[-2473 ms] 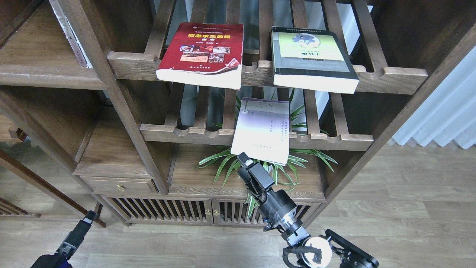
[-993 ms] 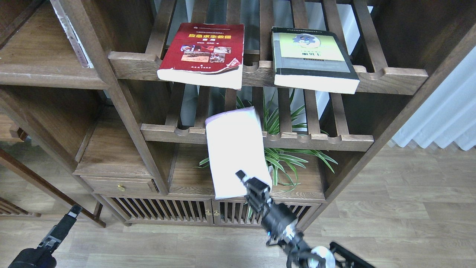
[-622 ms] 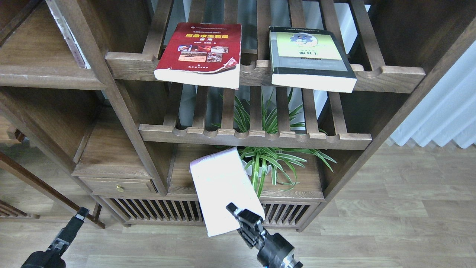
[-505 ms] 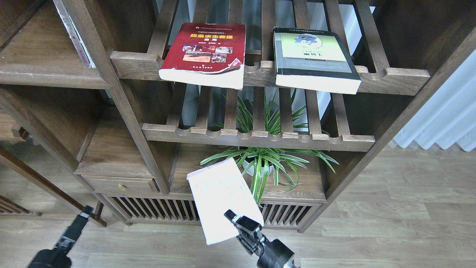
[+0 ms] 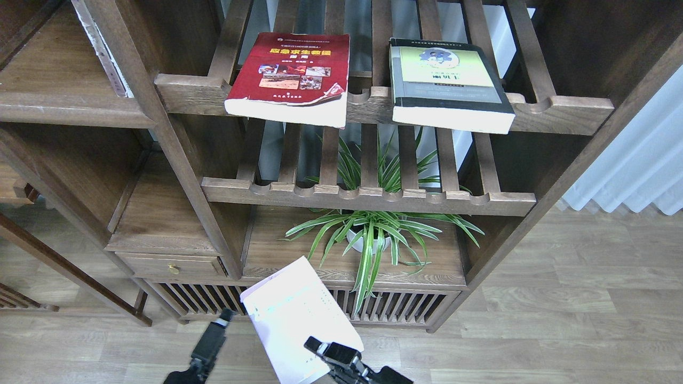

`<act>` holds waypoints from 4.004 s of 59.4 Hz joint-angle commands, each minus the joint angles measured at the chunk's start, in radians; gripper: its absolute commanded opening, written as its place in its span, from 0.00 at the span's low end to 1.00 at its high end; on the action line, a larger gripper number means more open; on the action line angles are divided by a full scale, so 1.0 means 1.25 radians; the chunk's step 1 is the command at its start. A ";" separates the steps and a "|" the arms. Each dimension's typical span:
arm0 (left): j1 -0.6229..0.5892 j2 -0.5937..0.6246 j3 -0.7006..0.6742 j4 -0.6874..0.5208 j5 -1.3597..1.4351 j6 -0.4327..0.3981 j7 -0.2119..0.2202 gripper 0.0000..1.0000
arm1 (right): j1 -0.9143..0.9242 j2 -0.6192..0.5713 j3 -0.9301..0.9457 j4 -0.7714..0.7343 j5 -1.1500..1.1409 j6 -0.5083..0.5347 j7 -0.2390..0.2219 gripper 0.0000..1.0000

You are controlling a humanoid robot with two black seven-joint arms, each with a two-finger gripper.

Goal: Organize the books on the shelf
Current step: 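Grasp the white booklet with the left gripper from the right gripper, then carry the white booklet with the left gripper to the side bookshelf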

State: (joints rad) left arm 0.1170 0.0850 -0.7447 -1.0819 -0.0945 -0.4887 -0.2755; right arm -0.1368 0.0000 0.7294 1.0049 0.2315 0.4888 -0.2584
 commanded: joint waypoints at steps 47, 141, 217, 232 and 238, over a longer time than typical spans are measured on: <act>-0.017 0.009 0.094 0.014 -0.053 0.000 0.003 0.04 | -0.016 0.000 -0.021 0.000 -0.001 0.000 -0.015 0.06; 0.130 0.613 -1.003 -0.337 0.008 0.000 0.204 0.05 | -0.003 0.000 0.001 -0.089 -0.039 0.000 -0.003 1.00; -0.881 0.296 -0.601 0.171 0.716 0.000 0.252 0.20 | -0.017 0.000 0.018 -0.087 -0.037 0.000 -0.001 1.00; -0.818 0.290 -0.591 0.140 0.649 0.000 0.247 0.47 | -0.017 0.000 0.019 -0.087 -0.037 0.000 -0.001 1.00; -0.785 0.298 -0.604 0.110 0.606 0.000 0.247 0.52 | -0.017 0.000 0.020 -0.087 -0.037 0.000 0.001 1.00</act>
State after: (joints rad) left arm -0.9069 0.4465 -1.4838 -0.9065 0.7162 -0.4886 0.0336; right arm -0.1580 0.0000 0.7527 0.8959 0.1848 0.4886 -0.2591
